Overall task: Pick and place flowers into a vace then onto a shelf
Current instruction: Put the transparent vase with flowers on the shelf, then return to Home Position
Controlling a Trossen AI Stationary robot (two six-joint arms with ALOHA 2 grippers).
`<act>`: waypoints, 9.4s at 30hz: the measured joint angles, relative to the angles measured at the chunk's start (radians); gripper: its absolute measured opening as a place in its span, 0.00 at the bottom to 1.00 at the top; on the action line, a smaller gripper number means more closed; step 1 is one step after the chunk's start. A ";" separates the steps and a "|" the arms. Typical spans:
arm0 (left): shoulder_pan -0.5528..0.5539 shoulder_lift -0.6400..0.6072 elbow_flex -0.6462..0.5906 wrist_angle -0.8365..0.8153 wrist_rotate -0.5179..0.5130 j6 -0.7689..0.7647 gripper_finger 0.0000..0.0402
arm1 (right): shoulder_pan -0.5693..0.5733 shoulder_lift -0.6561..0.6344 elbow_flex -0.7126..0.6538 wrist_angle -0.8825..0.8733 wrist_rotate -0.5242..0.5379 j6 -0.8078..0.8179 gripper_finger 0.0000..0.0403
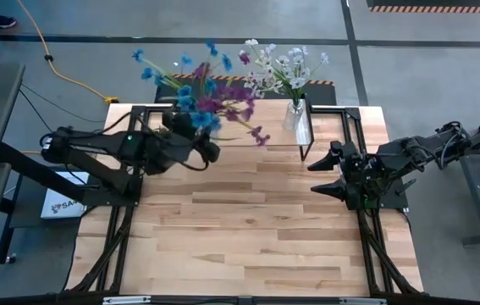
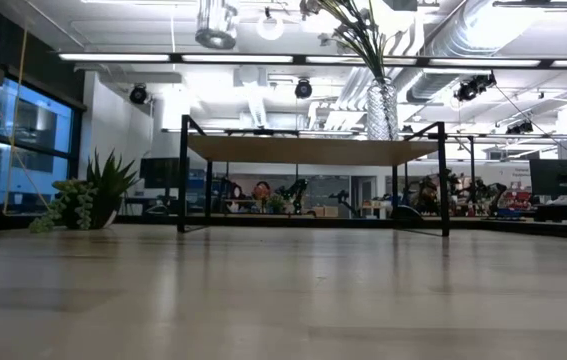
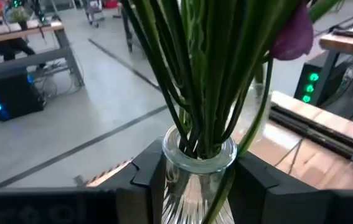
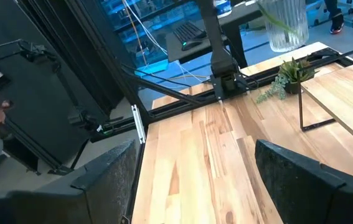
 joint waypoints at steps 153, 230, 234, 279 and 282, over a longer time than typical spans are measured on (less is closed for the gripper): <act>0.648 0.267 0.029 0.139 0.407 -0.198 0.40 | 0.000 0.000 0.000 0.005 -0.129 0.032 0.79; 0.380 0.281 -0.085 0.087 0.189 -0.323 0.46 | 0.000 0.000 0.000 0.045 -0.158 0.015 0.79; 0.369 0.281 -0.085 0.070 0.172 -0.327 0.44 | 0.000 0.000 0.000 0.045 -0.158 0.015 0.79; 0.304 0.282 -0.087 0.004 0.084 -0.368 0.86 | 0.000 0.000 0.000 0.044 -0.162 0.003 0.79; 0.302 0.280 -0.087 -0.012 0.082 -0.351 0.87 | 0.000 0.000 0.000 0.044 -0.162 0.003 0.79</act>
